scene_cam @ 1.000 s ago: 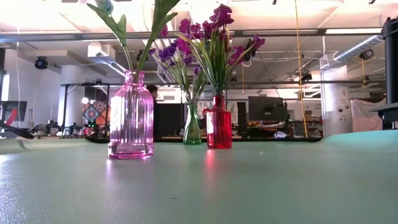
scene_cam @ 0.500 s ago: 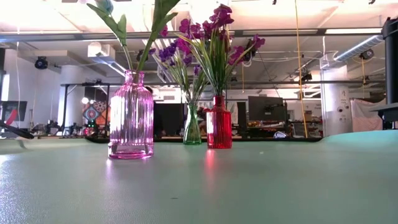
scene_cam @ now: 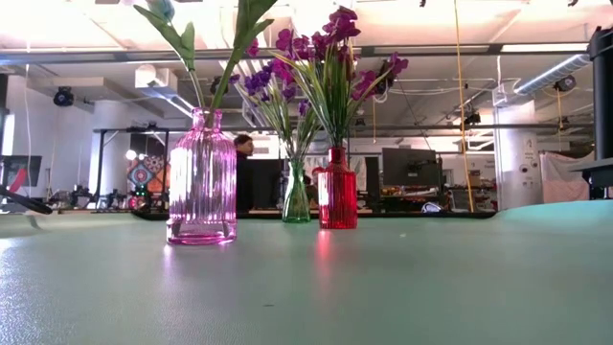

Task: Sort flowers into vase by color
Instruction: Put the purple flower into the green vase

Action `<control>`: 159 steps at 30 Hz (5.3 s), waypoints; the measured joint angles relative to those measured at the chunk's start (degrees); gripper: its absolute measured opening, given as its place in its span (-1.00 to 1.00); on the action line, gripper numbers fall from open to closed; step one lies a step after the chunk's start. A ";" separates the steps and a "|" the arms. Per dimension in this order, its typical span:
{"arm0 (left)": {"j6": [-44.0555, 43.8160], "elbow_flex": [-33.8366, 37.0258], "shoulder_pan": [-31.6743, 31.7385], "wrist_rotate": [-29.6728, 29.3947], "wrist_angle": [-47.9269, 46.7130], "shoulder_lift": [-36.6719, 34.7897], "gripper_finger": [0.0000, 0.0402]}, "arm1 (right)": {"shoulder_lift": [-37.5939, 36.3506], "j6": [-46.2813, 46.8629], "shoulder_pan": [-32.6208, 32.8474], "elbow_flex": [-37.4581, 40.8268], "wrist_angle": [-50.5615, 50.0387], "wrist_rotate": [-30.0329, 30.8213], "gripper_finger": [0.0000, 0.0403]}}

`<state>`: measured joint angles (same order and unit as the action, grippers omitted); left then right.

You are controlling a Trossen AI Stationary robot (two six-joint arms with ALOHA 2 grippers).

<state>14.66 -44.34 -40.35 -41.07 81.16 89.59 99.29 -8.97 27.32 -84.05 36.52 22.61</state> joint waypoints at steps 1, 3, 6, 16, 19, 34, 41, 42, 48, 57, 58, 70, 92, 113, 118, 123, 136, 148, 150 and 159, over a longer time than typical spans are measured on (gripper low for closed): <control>-0.84 0.00 -0.01 -0.21 0.02 -0.12 -1.00 | 0.00 -0.04 -0.03 0.00 0.03 0.01 -0.40; -1.48 0.00 0.01 -0.25 0.00 -0.31 -0.97 | 0.00 -0.17 -0.08 0.00 0.14 0.07 -0.56; -1.66 0.00 0.01 -0.16 0.00 -0.51 -0.85 | -0.02 -0.32 -0.06 0.00 0.17 0.00 -0.76; -4.22 0.00 -0.08 -0.71 -2.95 -1.36 -0.18 | -0.39 0.00 0.11 0.04 -0.78 -0.39 -0.91; -8.12 0.00 -0.10 -0.83 -7.86 -2.86 -0.02 | -1.65 1.90 0.16 0.01 -4.31 -0.43 -0.90; -18.53 0.02 0.51 4.43 -49.42 -23.18 0.05 | -14.48 16.85 -1.47 -13.70 -54.71 5.06 -0.89; -14.73 0.02 8.97 6.49 -63.76 -36.85 -0.04 | -16.61 8.88 -10.66 -22.95 -56.72 0.62 -0.89; -14.78 0.02 10.59 7.07 -66.14 -38.28 -0.05 | -16.55 7.39 -12.50 -24.29 -57.25 -0.37 -0.89; -14.72 0.02 19.15 10.65 -73.90 -42.80 -0.15 | -15.43 0.94 -24.80 -30.11 -57.60 -6.96 -0.89; -12.61 0.04 23.67 10.68 -75.32 -47.92 -0.31 | -15.52 -1.08 -40.36 -32.26 -57.80 -9.23 -0.89; -11.97 0.04 24.35 10.68 -75.46 -48.29 -0.33 | -15.52 -0.15 -42.10 -32.30 -58.04 -11.05 -0.89; -12.77 0.04 47.03 27.71 -76.70 -48.43 -0.57 | -7.95 8.92 -58.12 -32.15 -59.50 -30.70 -0.89; -11.69 0.04 69.68 41.83 -78.39 -50.61 -0.62 | -0.81 2.32 -60.26 -26.62 -51.45 -34.84 -0.89; -7.35 0.02 70.26 46.14 -81.89 -51.13 -0.62 | -1.14 3.05 -61.54 -15.91 -42.85 -37.75 -0.89; -7.37 0.01 70.26 44.81 -81.99 -51.35 -0.62 | -1.14 4.52 -61.98 -13.86 -39.44 -39.33 -0.89; -7.51 0.00 70.26 43.11 -82.29 -51.42 -0.62 | -1.11 4.60 -61.98 -11.27 -37.09 -40.00 -0.89; -7.61 0.00 70.26 43.11 -82.66 -51.48 -0.62 | -1.07 5.24 -61.99 -9.42 -35.77 -40.14 -0.89; -7.61 0.00 70.26 43.11 -82.57 -51.46 -0.62 | -0.94 4.57 -62.02 -8.51 -36.23 -39.12 -0.89; -7.61 0.00 70.26 43.11 -82.55 -51.44 -0.62 | -0.94 4.42 -62.02 -8.50 -36.25 -39.10 -0.89; -7.61 0.00 70.26 43.11 -82.51 -51.44 -0.62 | -0.94 4.43 -62.11 -8.50 -36.35 -39.10 -0.89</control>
<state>7.05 -44.34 29.91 2.04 -1.34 38.15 98.35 -4.54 -34.79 -92.55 0.18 -16.49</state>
